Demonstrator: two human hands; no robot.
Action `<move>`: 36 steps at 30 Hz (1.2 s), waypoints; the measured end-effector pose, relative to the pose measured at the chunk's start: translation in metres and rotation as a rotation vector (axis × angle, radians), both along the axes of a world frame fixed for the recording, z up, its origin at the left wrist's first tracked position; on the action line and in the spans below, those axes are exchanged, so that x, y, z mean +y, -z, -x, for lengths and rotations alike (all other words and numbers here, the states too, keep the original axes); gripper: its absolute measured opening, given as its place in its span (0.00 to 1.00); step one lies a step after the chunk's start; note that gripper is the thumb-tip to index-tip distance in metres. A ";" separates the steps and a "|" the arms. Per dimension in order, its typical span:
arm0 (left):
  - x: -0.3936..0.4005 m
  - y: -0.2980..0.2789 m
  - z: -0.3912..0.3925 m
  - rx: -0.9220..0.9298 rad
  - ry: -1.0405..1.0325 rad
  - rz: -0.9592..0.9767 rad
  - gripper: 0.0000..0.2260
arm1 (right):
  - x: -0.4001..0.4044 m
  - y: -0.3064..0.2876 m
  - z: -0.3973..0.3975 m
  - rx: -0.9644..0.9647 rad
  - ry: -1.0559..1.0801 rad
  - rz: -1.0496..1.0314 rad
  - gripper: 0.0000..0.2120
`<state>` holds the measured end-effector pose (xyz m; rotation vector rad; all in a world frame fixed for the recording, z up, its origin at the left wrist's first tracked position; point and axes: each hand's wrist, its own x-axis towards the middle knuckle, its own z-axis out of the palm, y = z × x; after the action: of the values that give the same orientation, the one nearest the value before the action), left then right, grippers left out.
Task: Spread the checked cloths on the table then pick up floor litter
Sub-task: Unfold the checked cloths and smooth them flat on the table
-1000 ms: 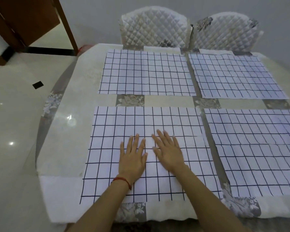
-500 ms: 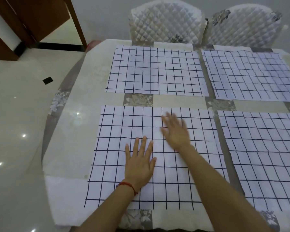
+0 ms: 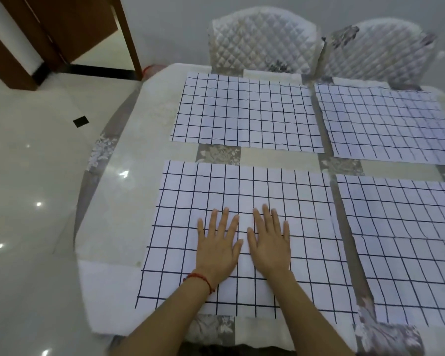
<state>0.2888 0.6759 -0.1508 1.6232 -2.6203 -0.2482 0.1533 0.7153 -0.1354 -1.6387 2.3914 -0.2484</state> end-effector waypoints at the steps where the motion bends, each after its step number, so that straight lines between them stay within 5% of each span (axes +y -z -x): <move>1: 0.000 -0.001 -0.002 -0.008 0.000 -0.002 0.26 | 0.000 0.001 0.000 0.006 0.001 -0.003 0.29; 7: -0.004 -0.003 -0.053 -0.028 -0.176 -0.014 0.29 | 0.001 -0.002 -0.001 -0.010 -0.018 -0.020 0.30; 11: -0.004 -0.015 -0.056 0.003 -0.413 -0.079 0.39 | -0.001 -0.004 -0.001 -0.029 -0.020 -0.013 0.32; 16: 0.002 -0.022 -0.022 -0.018 0.020 -0.145 0.29 | 0.001 -0.002 -0.001 0.004 -0.018 -0.032 0.32; 21: -0.014 -0.017 -0.075 -0.016 -0.122 -0.202 0.30 | 0.001 -0.007 -0.002 -0.012 -0.031 -0.075 0.31; 25: -0.019 -0.031 -0.106 0.038 -0.120 -0.256 0.47 | -0.002 -0.019 -0.003 -0.033 -0.045 -0.186 0.28; 29: -0.003 -0.065 -0.132 0.291 -0.302 -0.279 0.28 | -0.006 -0.050 -0.025 -0.147 -0.055 -0.109 0.27; 36: 0.064 -0.111 -0.214 0.682 -0.664 -0.191 0.16 | 0.011 -0.098 -0.112 -0.482 -0.253 -0.052 0.20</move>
<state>0.5027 0.7399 -0.0395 1.9078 -1.5206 -0.8400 0.2651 0.7267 -0.0370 -1.6148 1.8061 -0.4693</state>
